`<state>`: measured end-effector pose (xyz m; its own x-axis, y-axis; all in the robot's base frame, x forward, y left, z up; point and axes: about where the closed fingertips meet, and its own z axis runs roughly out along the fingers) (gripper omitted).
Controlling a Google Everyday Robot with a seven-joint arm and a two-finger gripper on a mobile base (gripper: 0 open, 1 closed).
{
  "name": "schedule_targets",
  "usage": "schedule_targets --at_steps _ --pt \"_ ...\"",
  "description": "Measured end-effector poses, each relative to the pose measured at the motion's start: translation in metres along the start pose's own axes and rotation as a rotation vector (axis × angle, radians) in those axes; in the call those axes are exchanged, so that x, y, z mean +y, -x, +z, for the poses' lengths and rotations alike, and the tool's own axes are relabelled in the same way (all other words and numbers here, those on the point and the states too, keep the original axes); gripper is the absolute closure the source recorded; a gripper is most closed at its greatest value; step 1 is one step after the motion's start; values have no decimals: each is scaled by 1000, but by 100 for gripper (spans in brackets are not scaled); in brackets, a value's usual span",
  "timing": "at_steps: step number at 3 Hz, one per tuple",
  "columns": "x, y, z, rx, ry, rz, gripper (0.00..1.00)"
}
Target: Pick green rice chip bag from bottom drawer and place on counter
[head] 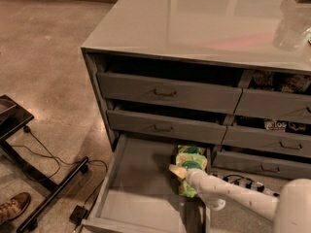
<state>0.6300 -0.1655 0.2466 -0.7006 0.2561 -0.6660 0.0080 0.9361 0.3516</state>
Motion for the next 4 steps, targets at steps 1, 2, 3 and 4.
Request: schedule_targets --at_steps 1,2,3,4 --pt "-11 -17 32 17 -67 9 0" --pt "-11 -17 32 17 -67 9 0" --pt "-22 -16 44 1 -107 27 0" --pt "-37 -14 55 -30 -170 33 0"
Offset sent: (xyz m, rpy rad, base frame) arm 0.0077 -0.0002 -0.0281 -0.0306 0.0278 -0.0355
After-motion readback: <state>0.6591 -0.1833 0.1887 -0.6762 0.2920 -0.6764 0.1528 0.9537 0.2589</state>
